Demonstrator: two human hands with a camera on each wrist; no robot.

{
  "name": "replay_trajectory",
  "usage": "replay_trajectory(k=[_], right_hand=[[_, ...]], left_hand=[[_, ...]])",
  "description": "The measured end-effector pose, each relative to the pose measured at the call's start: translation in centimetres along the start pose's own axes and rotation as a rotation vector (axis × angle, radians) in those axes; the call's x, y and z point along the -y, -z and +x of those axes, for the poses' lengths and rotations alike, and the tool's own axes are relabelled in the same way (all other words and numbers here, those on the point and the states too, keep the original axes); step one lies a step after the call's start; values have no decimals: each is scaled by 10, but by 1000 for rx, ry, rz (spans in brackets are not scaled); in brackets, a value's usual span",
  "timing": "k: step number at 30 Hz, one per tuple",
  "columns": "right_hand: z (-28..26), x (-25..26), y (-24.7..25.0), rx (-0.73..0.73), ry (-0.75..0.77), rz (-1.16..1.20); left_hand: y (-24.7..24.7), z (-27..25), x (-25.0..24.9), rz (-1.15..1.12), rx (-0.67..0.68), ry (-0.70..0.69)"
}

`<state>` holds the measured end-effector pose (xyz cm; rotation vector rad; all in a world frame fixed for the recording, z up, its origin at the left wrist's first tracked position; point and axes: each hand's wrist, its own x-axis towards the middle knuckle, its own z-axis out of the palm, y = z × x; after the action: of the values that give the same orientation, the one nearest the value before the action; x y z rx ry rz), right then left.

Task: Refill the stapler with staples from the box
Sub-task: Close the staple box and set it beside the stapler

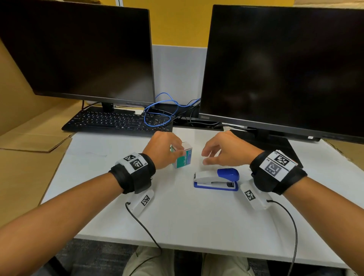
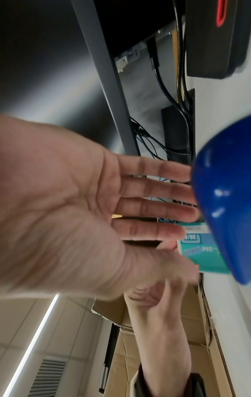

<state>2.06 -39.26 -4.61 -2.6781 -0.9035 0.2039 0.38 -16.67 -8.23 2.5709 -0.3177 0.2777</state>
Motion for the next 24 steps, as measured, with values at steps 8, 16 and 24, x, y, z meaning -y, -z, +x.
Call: replay_trajectory(k=[8,16,24], right_hand=[[-8,-3,2,230,-20,-75],[29,23,-23,-30,-18,-36],[81,57,-29,71,-18,-142]], left_hand=[[8,-6,1,149,-28,-26],[31,-15,20,366,-15,71],[52,-11,46,464,42,181]])
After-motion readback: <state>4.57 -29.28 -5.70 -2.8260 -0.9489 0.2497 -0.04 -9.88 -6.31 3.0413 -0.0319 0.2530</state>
